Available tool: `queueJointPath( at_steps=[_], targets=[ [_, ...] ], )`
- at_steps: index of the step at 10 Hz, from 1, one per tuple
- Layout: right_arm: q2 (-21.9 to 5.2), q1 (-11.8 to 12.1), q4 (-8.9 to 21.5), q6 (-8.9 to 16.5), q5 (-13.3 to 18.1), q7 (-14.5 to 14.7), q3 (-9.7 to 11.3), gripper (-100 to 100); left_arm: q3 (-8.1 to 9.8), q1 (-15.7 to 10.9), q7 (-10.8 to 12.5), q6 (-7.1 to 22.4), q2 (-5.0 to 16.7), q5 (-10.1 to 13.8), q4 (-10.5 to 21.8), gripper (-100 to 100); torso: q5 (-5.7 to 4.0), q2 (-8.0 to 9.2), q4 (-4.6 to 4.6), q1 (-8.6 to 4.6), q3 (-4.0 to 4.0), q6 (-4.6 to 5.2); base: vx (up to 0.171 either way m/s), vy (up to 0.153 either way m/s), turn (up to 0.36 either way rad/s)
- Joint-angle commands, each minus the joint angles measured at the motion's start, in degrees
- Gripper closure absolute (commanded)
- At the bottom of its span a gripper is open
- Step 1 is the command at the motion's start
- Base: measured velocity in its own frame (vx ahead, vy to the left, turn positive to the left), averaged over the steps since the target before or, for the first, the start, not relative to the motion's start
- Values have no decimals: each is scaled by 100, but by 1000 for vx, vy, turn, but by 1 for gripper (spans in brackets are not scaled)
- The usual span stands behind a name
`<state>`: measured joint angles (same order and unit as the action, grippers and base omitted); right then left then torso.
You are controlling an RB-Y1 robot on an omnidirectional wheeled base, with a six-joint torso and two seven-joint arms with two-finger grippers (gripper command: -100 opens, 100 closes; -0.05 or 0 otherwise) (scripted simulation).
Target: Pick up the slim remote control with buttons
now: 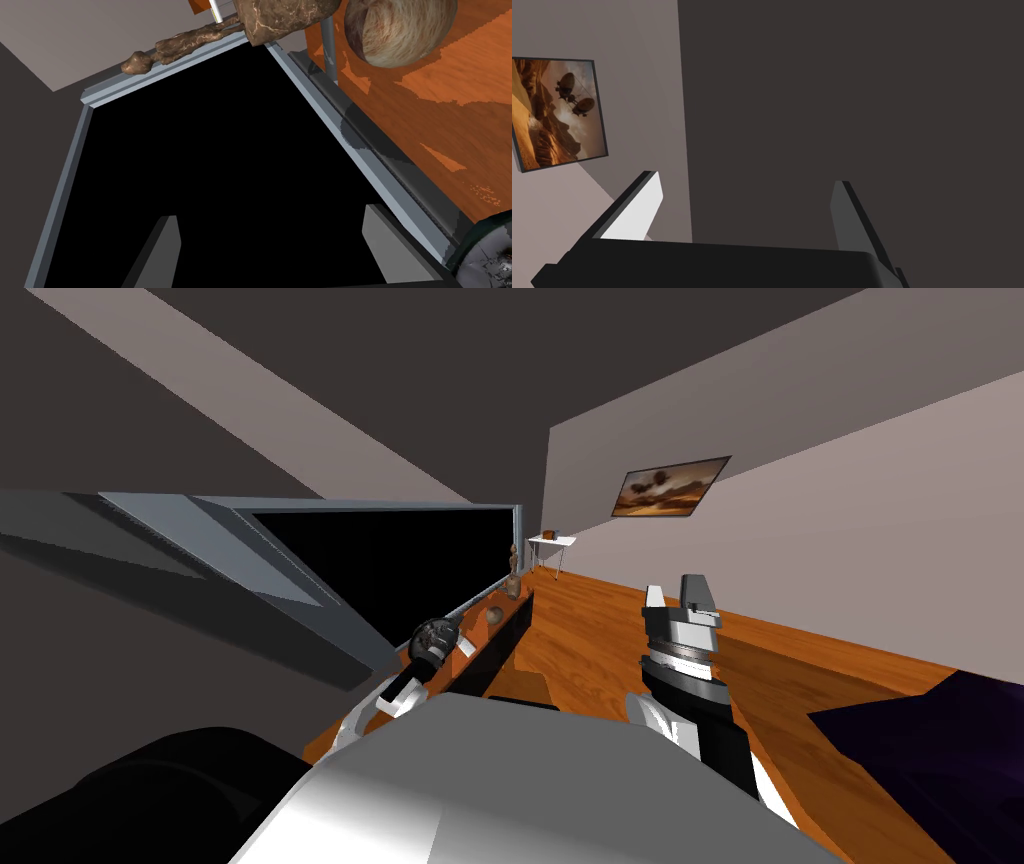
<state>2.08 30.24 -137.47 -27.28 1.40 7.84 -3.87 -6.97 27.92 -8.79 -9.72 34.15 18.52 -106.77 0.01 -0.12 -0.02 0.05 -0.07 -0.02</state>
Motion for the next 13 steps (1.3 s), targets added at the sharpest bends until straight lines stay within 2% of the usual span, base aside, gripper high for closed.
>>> queueJointPath(
  at_steps=[1,4,5,6,7,8,9,10,11,13],
  targets=[
    [0,0,0,0,0,0,0,0,-57,78,-122,214,189,199,114,-100,0,0,0,0,0,0,32,6,-106],
    [0,0,0,0,0,0,0,0,-215,166,-347,646,715,774,659,-100,-1,-13,-3,-1,-7,1,65,4,-169],
    [0,0,0,0,0,0,0,0,-215,166,-347,646,715,782,659,-100,1,-19,-4,-1,-11,2,64,15,-52],
    [0,1,0,0,0,0,0,0,-271,200,-426,807,866,985,841,-100,-1,-15,-4,1,-9,-2,72,16,-116],
    [0,0,0,0,0,0,0,0,-271,200,-426,807,866,985,841,-100,0,-16,-4,1,-9,0,52,12,-60],
    [0,0,0,0,0,0,0,0,-329,234,-507,976,1004,1192,1017,-100,-1,-11,-3,-1,-7,-1,62,3,-119],
    [0,0,0,0,0,0,0,0,-329,234,-507,976,1004,1192,1022,-100,-1,-13,-3,-3,-8,1,54,3,-54],
    [0,1,0,0,0,0,0,0,-388,271,-589,1153,1126,1400,1201,-100,-1,-11,-3,-4,-7,-1,68,-2,-142],
    [0,0,0,0,0,0,0,0,-388,271,-589,1153,1126,1400,1201,-100,-1,-16,-3,-5,-9,2,54,8,-68],
    [0,0,0,0,0,0,0,0,-512,346,-755,1498,1322,1798,1555,-100,-1,-17,-3,-4,-10,2,95,16,-176]
  ],
)
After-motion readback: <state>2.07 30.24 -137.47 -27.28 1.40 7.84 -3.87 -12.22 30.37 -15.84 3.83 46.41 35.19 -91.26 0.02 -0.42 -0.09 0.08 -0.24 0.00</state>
